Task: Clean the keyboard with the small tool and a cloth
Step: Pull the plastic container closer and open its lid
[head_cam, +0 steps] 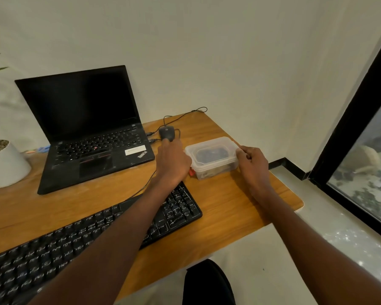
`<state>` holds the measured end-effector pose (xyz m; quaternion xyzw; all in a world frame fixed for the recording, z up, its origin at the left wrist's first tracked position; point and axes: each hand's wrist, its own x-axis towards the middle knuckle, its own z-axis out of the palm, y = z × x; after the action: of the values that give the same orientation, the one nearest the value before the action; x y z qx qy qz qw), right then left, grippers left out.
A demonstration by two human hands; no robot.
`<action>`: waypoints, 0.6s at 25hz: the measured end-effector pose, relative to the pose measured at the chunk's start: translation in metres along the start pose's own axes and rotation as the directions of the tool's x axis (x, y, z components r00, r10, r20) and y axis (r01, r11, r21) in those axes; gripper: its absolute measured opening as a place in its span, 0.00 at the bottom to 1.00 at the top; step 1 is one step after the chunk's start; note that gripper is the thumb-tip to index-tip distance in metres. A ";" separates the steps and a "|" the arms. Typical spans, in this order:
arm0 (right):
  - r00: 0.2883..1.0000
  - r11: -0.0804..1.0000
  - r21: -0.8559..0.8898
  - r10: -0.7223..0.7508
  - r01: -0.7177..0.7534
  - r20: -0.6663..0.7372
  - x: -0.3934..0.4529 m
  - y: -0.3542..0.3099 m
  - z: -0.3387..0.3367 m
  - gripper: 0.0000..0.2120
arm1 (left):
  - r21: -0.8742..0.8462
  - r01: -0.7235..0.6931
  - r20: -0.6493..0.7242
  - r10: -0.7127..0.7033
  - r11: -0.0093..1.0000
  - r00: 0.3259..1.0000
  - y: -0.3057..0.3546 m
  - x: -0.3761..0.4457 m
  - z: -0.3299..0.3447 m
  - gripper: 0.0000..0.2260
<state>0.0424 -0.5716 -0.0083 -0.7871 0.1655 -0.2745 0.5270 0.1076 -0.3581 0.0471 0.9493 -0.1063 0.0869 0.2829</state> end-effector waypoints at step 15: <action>0.968 0.987 0.075 -0.125 0.144 -0.219 -0.010 -0.009 -0.005 0.12 | 0.060 -0.352 0.021 0.352 0.934 0.936 0.040 -0.026 0.000 0.55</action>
<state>0.0309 -0.5661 -0.0007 -0.7378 0.1547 -0.3997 0.5215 0.0729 -0.3867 0.0618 0.9237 -0.2731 0.1350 0.2323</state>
